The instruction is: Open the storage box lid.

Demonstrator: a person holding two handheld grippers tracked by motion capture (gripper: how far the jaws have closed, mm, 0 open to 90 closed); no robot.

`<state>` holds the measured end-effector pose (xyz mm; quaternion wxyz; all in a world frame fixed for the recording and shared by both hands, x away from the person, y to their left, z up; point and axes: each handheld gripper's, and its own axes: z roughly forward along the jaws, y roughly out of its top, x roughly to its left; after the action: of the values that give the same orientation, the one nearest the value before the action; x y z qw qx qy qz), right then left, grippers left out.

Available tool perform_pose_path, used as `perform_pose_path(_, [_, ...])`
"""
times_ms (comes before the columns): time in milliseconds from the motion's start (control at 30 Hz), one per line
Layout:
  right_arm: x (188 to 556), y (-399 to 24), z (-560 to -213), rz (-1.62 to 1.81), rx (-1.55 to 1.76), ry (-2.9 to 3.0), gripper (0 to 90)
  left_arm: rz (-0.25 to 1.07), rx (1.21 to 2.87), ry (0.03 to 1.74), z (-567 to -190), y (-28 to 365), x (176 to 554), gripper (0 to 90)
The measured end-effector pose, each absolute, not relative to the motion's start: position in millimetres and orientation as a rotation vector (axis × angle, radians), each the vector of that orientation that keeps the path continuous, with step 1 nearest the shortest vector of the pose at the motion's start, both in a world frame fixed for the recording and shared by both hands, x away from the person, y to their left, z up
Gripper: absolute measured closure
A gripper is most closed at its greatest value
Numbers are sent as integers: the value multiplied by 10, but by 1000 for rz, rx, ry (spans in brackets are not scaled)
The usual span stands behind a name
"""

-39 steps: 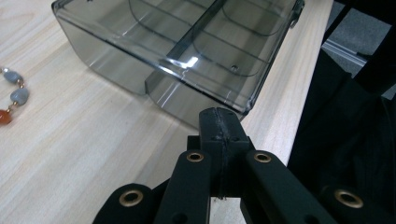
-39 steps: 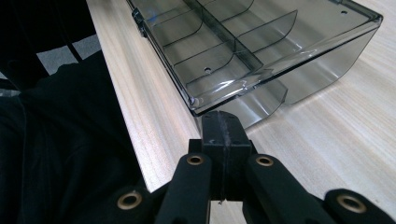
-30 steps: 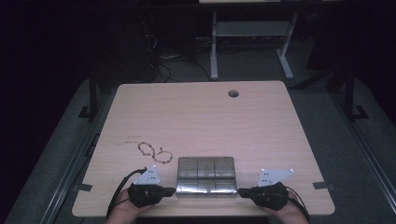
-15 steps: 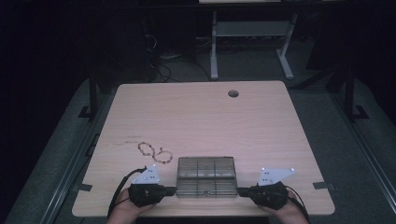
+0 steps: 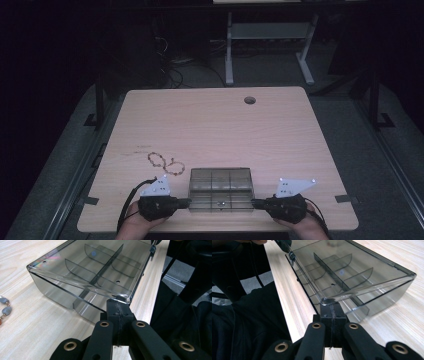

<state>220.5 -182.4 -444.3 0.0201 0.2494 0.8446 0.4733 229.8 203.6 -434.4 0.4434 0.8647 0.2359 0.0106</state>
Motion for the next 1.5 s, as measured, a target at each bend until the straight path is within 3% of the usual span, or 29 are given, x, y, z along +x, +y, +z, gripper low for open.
perform_pose_path(1500, [2207, -1728, -4471, 1438, 761, 2614, 896, 31, 2079, 577, -4168, 1915, 2396, 898])
